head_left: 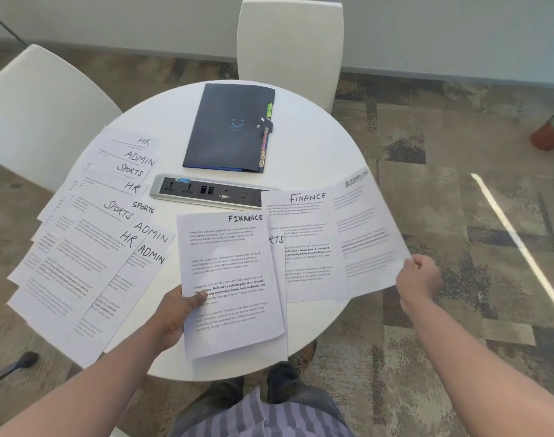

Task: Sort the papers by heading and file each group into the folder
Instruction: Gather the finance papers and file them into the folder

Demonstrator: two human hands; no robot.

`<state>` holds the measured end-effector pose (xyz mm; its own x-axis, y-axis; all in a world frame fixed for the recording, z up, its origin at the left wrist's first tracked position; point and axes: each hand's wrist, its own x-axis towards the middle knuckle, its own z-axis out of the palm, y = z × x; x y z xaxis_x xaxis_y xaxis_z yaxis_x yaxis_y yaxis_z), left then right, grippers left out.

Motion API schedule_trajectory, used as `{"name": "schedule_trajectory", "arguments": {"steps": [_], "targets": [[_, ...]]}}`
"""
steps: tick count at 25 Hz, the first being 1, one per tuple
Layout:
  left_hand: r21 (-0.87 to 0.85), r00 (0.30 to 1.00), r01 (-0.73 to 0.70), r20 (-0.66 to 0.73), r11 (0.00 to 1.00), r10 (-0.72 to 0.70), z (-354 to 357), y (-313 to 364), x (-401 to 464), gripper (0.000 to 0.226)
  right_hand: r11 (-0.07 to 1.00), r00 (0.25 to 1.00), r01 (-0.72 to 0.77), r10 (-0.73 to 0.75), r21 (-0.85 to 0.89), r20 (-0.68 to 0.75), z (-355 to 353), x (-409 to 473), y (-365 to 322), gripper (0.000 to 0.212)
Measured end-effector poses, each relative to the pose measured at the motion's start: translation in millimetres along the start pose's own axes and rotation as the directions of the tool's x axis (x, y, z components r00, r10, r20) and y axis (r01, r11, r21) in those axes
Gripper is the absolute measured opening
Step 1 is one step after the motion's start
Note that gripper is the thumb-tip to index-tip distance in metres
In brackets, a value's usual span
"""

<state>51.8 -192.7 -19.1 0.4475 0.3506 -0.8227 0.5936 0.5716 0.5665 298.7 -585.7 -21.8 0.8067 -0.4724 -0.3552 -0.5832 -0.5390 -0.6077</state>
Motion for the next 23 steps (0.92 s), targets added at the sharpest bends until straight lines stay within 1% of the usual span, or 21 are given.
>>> {"name": "schedule_trajectory", "arguments": {"steps": [2, 3, 6, 8, 10, 14, 19, 23], "targets": [[0.009, 1.0, -0.005, 0.007, 1.0, 0.005, 3.2, 2.0, 1.0, 0.032, 0.991, 0.99, 0.075, -0.061, 0.109, -0.126, -12.3, 4.8, -11.9, 0.015], [0.011, 1.0, -0.007, 0.01, 1.0, 0.007, 4.2, 2.9, 1.7, 0.032, 0.98, 0.983, 0.113, -0.086, 0.165, -0.163, -20.7, 6.5, -19.4, 0.017], [0.006, 1.0, -0.013, 0.01, 1.0, 0.013, 6.1, 6.0, 3.8, 0.032, 0.93, 0.961, 0.183, -0.102, 0.318, -0.256, -48.6, 14.7, -39.1, 0.019], [-0.002, 1.0, -0.017, 0.016, 1.0, 0.017, 6.1, 7.1, 5.0, 0.034, 0.9, 0.959, 0.201, -0.1, 0.386, -0.266, -64.1, 21.8, -42.5, 0.02], [-0.011, 1.0, -0.018, 0.023, 1.0, 0.019, 6.2, 8.0, 6.1, 0.035, 0.897, 0.975, 0.191, -0.125, 0.398, -0.186, -68.3, 22.0, -37.4, 0.018], [-0.036, 0.999, -0.024, 0.023, 0.999, 0.025, 9.1, 9.5, 7.0, 0.036, 0.949, 0.995, 0.095, -0.096, 0.3, -0.012, -47.8, 8.2, -1.3, 0.017], [-0.047, 1.0, -0.018, 0.01, 0.999, 0.018, 6.7, 10.4, 6.5, 0.038, 0.982, 0.987, 0.028, -0.057, 0.189, 0.148, -27.8, -9.5, 49.1, 0.014], [-0.058, 1.0, -0.007, -0.012, 0.998, 0.006, 4.0, 8.3, 5.4, 0.036, 0.986, 0.972, 0.009, -0.048, 0.165, 0.229, -18.3, -33.0, 63.4, 0.012]]}}
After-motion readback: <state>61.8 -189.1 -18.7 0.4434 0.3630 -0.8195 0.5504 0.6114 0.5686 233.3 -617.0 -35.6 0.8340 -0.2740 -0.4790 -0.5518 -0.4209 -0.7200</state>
